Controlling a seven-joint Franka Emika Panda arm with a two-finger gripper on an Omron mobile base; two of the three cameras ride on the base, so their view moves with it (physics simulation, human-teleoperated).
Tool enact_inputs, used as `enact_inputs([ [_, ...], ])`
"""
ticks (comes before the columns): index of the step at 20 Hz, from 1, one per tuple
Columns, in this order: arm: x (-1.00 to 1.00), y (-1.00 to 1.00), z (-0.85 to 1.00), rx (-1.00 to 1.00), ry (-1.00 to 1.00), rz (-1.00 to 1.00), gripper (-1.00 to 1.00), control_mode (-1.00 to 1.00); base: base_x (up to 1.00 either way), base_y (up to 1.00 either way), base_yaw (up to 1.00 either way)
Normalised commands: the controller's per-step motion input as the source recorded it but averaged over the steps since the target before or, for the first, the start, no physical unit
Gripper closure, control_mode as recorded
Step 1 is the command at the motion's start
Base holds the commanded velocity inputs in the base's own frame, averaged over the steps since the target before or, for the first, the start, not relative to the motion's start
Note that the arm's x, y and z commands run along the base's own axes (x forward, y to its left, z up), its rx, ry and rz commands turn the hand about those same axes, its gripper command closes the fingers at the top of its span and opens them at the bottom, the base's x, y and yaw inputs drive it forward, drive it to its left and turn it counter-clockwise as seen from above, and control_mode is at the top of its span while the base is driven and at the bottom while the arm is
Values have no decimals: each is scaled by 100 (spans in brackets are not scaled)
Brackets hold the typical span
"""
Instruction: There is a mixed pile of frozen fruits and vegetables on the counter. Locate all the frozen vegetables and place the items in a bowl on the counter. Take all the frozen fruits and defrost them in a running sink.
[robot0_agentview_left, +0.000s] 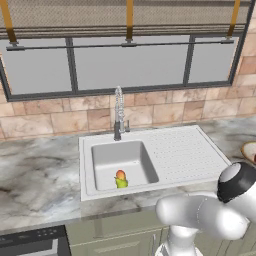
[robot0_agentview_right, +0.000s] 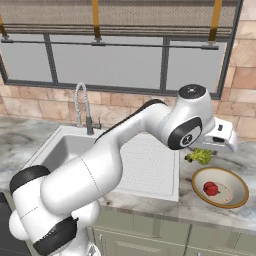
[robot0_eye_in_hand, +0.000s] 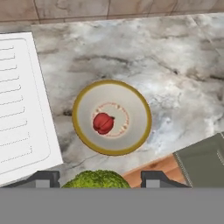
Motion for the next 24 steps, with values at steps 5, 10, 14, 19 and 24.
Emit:
enact_inputs([
  [5, -3, -33, -33, 5, 0, 0, 100, -100, 0, 0, 0],
  [10, 0, -23, -26, 3, 0, 0, 100, -100, 0, 0, 0],
  [14, 0, -11, -16, 2, 0, 0, 100, -100, 0, 0, 0],
  [19, 3, -7, -13, 2, 0, 0, 100, -100, 0, 0, 0],
  [24, 12, 0, -13, 2, 0, 0, 100, -100, 0, 0, 0],
])
